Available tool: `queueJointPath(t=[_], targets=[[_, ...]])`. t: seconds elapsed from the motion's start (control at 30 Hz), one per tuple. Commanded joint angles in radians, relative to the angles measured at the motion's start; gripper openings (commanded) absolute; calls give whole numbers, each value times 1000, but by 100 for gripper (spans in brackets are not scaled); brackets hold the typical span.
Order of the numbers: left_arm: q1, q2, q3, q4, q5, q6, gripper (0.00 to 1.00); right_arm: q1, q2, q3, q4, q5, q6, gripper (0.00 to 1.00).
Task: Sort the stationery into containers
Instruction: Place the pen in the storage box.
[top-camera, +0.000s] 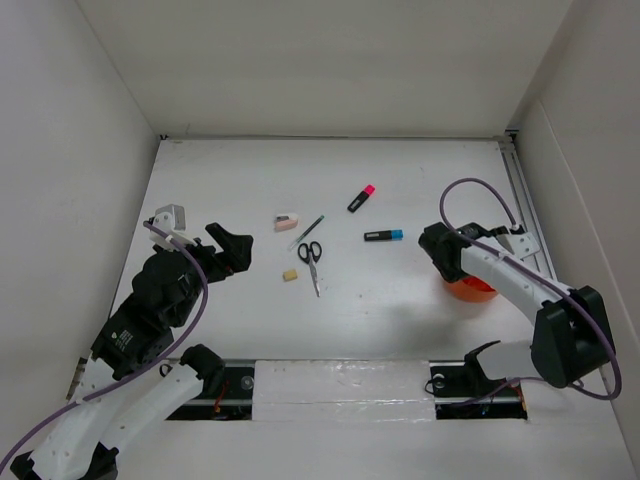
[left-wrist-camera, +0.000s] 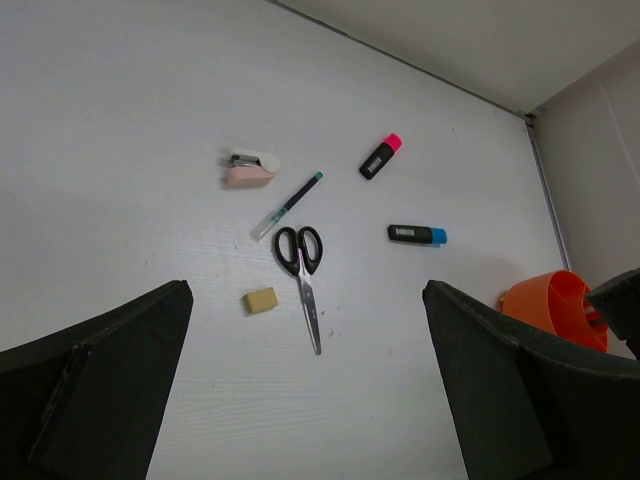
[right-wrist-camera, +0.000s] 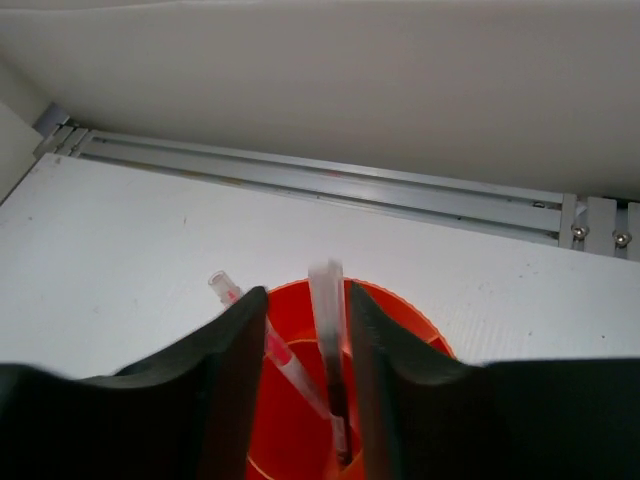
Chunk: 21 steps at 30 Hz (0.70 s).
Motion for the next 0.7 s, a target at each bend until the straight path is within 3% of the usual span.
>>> queueJointPath(t=[0.0,0.17,0.33,0.5,0.63,0.67], targets=[[-4,-7,-1,44,3,16,100,10,-15,23,-9,33,89,49],[-4,-7,-1,44,-6,16,100,34,-6,23,-9,33,89,75],[-4,3,-1,44,-6,16,100,114,-61,84,-72,71,79,86],[-4,12,-1,44,3,25,100,240,-161,185,-72,91,-33,100],[-4,12,-1,44,3,25,100,298,-183,314,-9,91,-243,100],[-4,12,-1,44,3,25,100,315,-192,343,65,91,-544,100]])
